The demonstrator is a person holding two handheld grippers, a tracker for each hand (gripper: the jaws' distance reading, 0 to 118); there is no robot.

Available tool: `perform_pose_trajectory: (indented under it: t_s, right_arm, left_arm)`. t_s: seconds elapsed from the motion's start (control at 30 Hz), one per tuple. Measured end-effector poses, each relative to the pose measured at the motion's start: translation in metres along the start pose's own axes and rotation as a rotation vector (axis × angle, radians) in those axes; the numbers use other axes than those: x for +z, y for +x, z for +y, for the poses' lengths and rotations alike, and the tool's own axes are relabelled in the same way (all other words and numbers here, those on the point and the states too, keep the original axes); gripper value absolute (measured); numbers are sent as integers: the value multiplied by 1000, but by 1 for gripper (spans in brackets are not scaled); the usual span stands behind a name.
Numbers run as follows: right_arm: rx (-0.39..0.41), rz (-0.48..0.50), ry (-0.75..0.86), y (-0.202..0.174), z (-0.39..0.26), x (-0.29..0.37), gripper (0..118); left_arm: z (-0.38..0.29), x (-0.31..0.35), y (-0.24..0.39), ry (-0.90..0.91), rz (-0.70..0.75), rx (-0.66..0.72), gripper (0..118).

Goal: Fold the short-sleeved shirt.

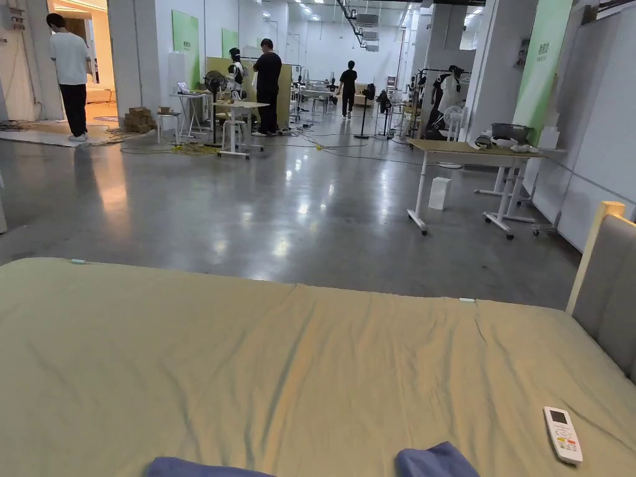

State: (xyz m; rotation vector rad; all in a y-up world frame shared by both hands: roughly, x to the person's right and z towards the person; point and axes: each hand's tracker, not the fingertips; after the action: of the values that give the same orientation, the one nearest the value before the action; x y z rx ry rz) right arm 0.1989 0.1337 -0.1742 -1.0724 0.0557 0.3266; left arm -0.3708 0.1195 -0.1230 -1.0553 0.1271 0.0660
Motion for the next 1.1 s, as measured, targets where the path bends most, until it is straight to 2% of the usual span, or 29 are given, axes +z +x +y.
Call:
perform_pose_trajectory:
  t_s: [0.03, 0.07, 0.1, 0.2, 0.3, 0.4, 0.5, 0.53, 0.6, 0.63, 0.67, 0.7, 0.77, 0.83, 0.87, 1.0, 1.1]
  right_arm:
    - [-14, -13, 2, 1, 3, 5, 70]
    - [-31, -21, 24, 3, 6, 12, 74]
    - [-56, -9, 77, 4, 11, 22, 74]
    - [-102, 16, 211, 1, 29, 49, 76]
    - [-138, 60, 449, -13, 51, 75, 79]
    - [-177, 55, 636, -33, 71, 85, 79]
    - [-210, 70, 774, -50, 86, 95, 74]
    - [-213, 70, 809, -58, 92, 91, 65]
    - [-235, 69, 888, -68, 100, 92, 28]
    - [-234, 65, 906, -72, 104, 93, 15]
    - [-232, 60, 926, -76, 107, 95, 7]
    - [-225, 57, 955, -80, 109, 96, 3]
    - [-211, 46, 982, -84, 112, 97, 0]
    - [-139, -30, 1076, -89, 115, 106, 0]
    - [-171, -1, 1043, -89, 115, 104, 0]
    - [-164, -10, 1058, -88, 118, 108, 0]
    - [-153, -21, 1049, -85, 119, 108, 0]
  left_arm:
    - [2, 3, 0, 2, 2, -2, 44]
    - [4, 3, -3, 8, 19, -1, 67]
    - [8, 7, -3, 25, 40, 5, 75]
    - [24, 27, 4, 155, 56, 33, 77]
    - [47, 45, 19, 344, 58, 42, 77]
    - [68, 68, 48, 542, 74, 46, 77]
    - [82, 82, 71, 679, 91, 41, 71]
    - [86, 87, 80, 724, 92, 23, 65]
    - [91, 95, 96, 800, 100, -21, 38]
    - [93, 99, 103, 830, 113, -43, 25]
    - [94, 102, 109, 853, 124, -57, 15]
    - [95, 106, 114, 881, 126, -62, 11]
    - [95, 109, 120, 905, 110, -59, 4]
    - [93, 114, 122, 929, 101, -40, 1]
    - [93, 114, 122, 941, 99, -25, 1]
    - [91, 115, 114, 936, 74, 40, 1]
    - [91, 106, 102, 862, 61, 48, 1]
